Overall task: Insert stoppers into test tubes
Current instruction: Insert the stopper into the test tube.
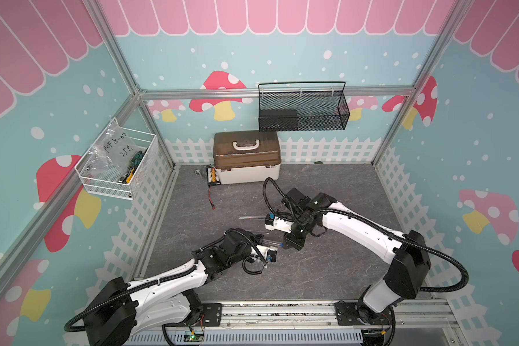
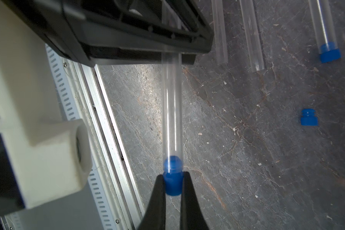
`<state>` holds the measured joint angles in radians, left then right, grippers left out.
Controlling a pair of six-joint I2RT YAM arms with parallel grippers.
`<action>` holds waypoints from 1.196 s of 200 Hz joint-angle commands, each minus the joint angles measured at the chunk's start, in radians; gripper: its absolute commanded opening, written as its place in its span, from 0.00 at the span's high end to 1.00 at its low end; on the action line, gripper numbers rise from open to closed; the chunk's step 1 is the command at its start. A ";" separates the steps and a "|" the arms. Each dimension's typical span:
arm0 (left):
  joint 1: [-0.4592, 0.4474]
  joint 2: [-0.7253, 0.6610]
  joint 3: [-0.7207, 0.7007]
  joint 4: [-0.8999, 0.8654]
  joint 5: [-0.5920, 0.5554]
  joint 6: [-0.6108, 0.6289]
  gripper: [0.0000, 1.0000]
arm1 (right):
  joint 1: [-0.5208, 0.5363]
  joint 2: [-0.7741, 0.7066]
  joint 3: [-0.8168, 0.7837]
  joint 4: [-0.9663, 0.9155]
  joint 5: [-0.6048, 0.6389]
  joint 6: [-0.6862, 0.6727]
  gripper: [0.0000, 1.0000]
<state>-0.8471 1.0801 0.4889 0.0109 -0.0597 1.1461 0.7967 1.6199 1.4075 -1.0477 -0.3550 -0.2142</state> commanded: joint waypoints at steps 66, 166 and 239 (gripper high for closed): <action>-0.061 0.011 0.110 0.010 0.608 -0.178 1.00 | 0.053 -0.014 0.006 0.620 0.002 -0.017 1.00; -0.056 -0.008 0.190 -0.076 0.687 -0.213 1.00 | 0.060 -0.039 -0.065 0.725 -0.055 0.022 1.00; -0.054 -0.026 0.185 -0.007 0.700 -0.270 1.00 | 0.063 -0.062 -0.111 0.761 -0.080 0.004 1.00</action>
<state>-0.8196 1.1030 0.5896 -0.3038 0.2020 0.8318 0.8463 1.5417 1.2652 -0.9348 -0.3676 -0.2043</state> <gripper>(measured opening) 0.174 0.077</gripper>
